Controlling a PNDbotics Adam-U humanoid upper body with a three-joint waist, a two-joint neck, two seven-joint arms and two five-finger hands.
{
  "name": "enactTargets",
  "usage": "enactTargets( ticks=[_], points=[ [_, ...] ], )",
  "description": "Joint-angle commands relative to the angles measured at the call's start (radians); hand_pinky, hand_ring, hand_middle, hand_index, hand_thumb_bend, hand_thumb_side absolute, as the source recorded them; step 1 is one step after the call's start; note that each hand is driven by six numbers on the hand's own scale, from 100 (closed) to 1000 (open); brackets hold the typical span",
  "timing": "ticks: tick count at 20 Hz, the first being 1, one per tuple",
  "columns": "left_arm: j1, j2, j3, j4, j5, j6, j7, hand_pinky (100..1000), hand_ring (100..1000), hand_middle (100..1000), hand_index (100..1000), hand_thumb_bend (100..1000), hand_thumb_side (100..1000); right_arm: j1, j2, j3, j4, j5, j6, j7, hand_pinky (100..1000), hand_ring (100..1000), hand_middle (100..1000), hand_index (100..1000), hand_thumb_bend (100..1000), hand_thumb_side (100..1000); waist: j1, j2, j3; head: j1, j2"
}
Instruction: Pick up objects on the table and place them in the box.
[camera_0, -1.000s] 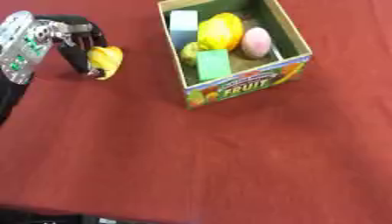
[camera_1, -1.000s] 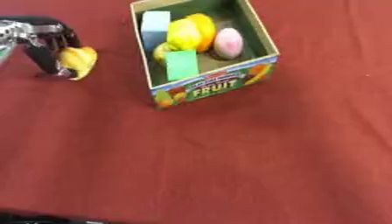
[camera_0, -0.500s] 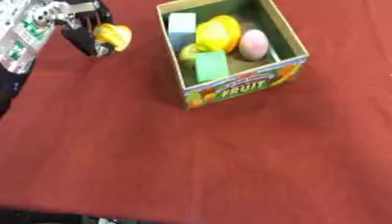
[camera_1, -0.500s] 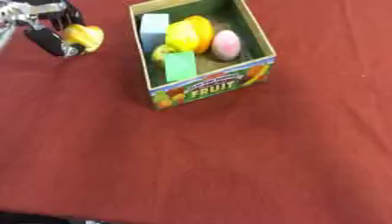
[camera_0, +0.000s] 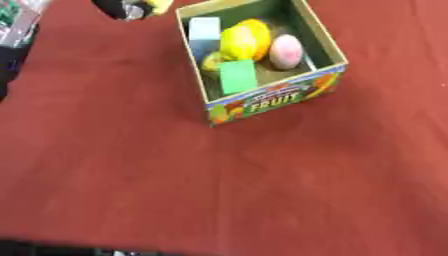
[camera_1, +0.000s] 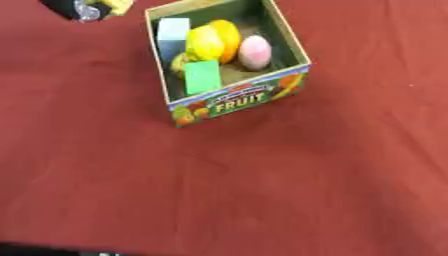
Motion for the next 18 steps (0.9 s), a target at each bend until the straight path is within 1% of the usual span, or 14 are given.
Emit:
enactTargets(
  ticks=[1, 3, 5, 7, 8, 11, 13, 14, 15, 18],
  points=[
    [-0.049, -0.053, 0.001, -0.005, 0.012, 0.013, -0.003, 692, 621, 580, 646, 166, 100, -0.016, -0.031, -0.001, -0.015, -0.012, 0.0, 0.007, 776, 686, 620, 719, 100, 494, 0.0, -0.02, -0.006, 0.009, -0.011],
    [-0.066, -0.098, 0.0, 0.017, 0.012, 0.017, 0.003, 691, 618, 579, 648, 144, 100, -0.022, -0.031, 0.001, -0.015, -0.015, -0.001, 0.011, 776, 686, 620, 719, 100, 496, 0.002, -0.018, -0.011, 0.012, -0.015],
    [-0.076, -0.135, -0.003, 0.044, 0.011, 0.019, 0.012, 693, 619, 582, 653, 148, 100, -0.027, -0.03, 0.002, -0.015, -0.018, -0.001, 0.015, 776, 686, 620, 719, 100, 498, 0.004, -0.015, -0.017, 0.014, -0.019],
    [-0.08, -0.165, -0.01, 0.078, 0.004, 0.019, 0.019, 700, 627, 592, 663, 172, 100, -0.031, -0.029, 0.002, -0.015, -0.02, -0.001, 0.017, 775, 686, 619, 719, 100, 500, 0.005, -0.013, -0.021, 0.016, -0.02],
    [-0.081, -0.177, -0.014, 0.097, -0.003, 0.017, 0.022, 704, 633, 599, 669, 201, 100, -0.032, -0.029, 0.002, -0.015, -0.021, 0.0, 0.017, 775, 686, 619, 719, 100, 500, 0.006, -0.012, -0.022, 0.017, -0.02],
    [-0.078, -0.201, -0.024, 0.158, -0.026, 0.004, 0.029, 726, 661, 626, 707, 250, 100, -0.035, -0.027, 0.003, -0.015, -0.024, 0.0, 0.019, 775, 686, 619, 719, 100, 501, 0.008, -0.011, -0.025, 0.018, -0.02],
    [-0.074, -0.209, -0.033, 0.194, -0.039, -0.016, 0.025, 755, 699, 664, 773, 315, 100, -0.036, -0.026, 0.002, -0.015, -0.026, 0.001, 0.019, 775, 686, 619, 718, 100, 502, 0.009, -0.011, -0.026, 0.017, -0.02],
    [-0.072, -0.212, -0.037, 0.208, -0.043, -0.027, 0.018, 772, 722, 689, 839, 392, 100, -0.036, -0.025, 0.002, -0.015, -0.026, 0.002, 0.02, 775, 686, 619, 718, 100, 502, 0.01, -0.011, -0.026, 0.016, -0.02],
    [-0.071, -0.214, -0.038, 0.219, -0.048, -0.039, 0.011, 783, 737, 702, 855, 393, 100, -0.037, -0.024, 0.003, -0.015, -0.027, 0.002, 0.02, 775, 686, 619, 718, 100, 503, 0.009, -0.012, -0.026, 0.015, -0.019],
    [-0.068, -0.216, -0.035, 0.239, -0.063, -0.069, -0.001, 820, 787, 766, 889, 458, 100, -0.037, -0.023, 0.003, -0.015, -0.03, 0.003, 0.021, 775, 686, 619, 718, 100, 502, 0.007, -0.014, -0.025, 0.011, -0.017]
  ],
)
